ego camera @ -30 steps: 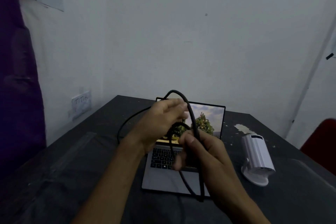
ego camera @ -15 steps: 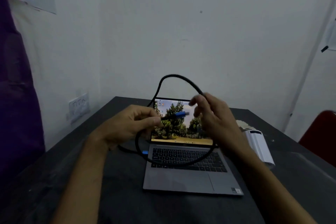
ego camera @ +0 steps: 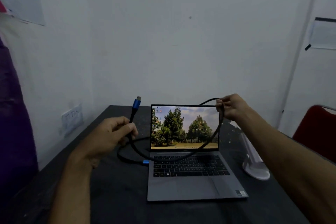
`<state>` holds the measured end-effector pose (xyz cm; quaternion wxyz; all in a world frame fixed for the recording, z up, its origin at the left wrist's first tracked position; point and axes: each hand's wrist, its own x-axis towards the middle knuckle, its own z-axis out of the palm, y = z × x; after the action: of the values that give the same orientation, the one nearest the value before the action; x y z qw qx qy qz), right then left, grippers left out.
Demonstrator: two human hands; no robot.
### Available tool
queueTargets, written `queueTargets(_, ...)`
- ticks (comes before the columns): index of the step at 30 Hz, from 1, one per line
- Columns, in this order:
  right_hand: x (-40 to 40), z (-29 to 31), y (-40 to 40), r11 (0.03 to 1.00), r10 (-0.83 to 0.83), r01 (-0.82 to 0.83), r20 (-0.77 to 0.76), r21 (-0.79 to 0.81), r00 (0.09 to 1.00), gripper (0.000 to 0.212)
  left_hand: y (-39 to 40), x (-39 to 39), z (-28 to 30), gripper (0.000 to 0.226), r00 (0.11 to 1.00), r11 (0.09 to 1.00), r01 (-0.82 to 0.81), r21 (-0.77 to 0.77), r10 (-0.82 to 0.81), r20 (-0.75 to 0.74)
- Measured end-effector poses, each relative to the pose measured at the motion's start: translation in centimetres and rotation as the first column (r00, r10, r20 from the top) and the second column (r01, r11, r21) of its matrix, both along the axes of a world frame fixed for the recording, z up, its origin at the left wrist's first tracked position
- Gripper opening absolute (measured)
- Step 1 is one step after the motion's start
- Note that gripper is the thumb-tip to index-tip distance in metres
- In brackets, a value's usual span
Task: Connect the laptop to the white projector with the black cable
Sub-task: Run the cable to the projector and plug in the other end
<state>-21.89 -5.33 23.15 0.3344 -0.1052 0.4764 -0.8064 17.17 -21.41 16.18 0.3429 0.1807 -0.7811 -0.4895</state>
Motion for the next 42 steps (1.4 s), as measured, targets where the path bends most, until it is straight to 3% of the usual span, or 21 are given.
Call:
queueTargets(4,-3.3,-1.8,3.0,0.998,-0.034,0.037,0.071,-0.045,0.997,0.032,0.9,-2.2,-0.3,0.028,0.997,0.998,0.04,-0.047,-0.037,0.071)
queueTargets(8,-5.6,-3.5,6.0,0.99,0.02,-0.004,0.111,-0.142,0.994,0.048,3.6,-5.4,-0.3,0.02,0.986,0.98,0.164,0.113,-0.163,-0.026)
queueTargets(13,-6.4,-5.7,9.8,0.983,0.145,-0.15,0.05,0.103,0.988,0.045,6.8,-9.2,-0.8,0.02,0.977,0.931,0.179,0.319,-0.13,-0.169)
queueTargets(18,-6.0,-7.8,15.8,0.953,0.178,-0.16,-0.048,0.258,0.983,0.04,8.9,-11.9,-1.7,0.02,0.951,0.809,0.242,0.536,-0.09,-0.295)
queueTargets(22,-5.2,-9.9,20.3,0.994,0.103,-0.101,-0.095,0.028,0.99,0.031,10.8,-14.0,-2.8,0.019,0.91,0.664,0.329,0.672,-0.034,-0.413)
queueTargets(26,-3.3,-12.7,22.9,0.959,-0.04,0.027,-0.041,-0.282,0.998,0.036,14.1,-16.7,-5.3,0.02,0.896,0.566,0.378,0.733,-0.022,-0.444)
queueTargets(29,-1.7,-15.8,23.8,0.932,-0.164,0.167,0.036,-0.322,0.986,0.026,17.2,-18.6,-8.0,0.022,0.923,0.541,0.357,0.761,-0.077,-0.378)
queueTargets(33,-0.6,-19.9,24.8,0.902,-0.331,0.355,0.136,-0.245,0.934,0.038,20.6,-20.6,-11.1,0.02,0.959,0.554,0.283,0.783,-0.143,-0.245)
queueTargets(35,-0.4,-21.2,24.9,0.893,-0.448,0.448,0.012,-0.032,0.894,0.051,21.4,-21.6,-12.1,0.021,0.966,0.6,0.253,0.759,-0.198,-0.165)
queueTargets(37,0.1,-21.9,25.3,0.781,-0.484,0.57,-0.331,0.254,0.81,0.06,22.4,-22.7,-12.8,0.022,0.964,0.654,0.219,0.724,-0.258,-0.058)
queueTargets(38,0.5,-21.9,25.3,0.695,-0.426,0.639,-0.527,0.33,0.735,0.06,22.7,-23.2,-13.0,0.023,0.96,0.687,0.203,0.698,-0.28,-0.005)
queueTargets(40,1.4,-21.7,25.5,0.563,-0.247,0.762,-0.815,0.32,0.524,0.055,23.8,-24.4,-13.3,0.024,0.949,0.743,0.193,0.641,-0.307,0.071)
queueTargets(42,2.4,-21.1,25.2,0.544,-0.112,0.81,-0.937,0.219,0.329,0.046,24.7,-25.5,-13.5,0.024,0.943,0.781,0.2,0.591,-0.317,0.101)
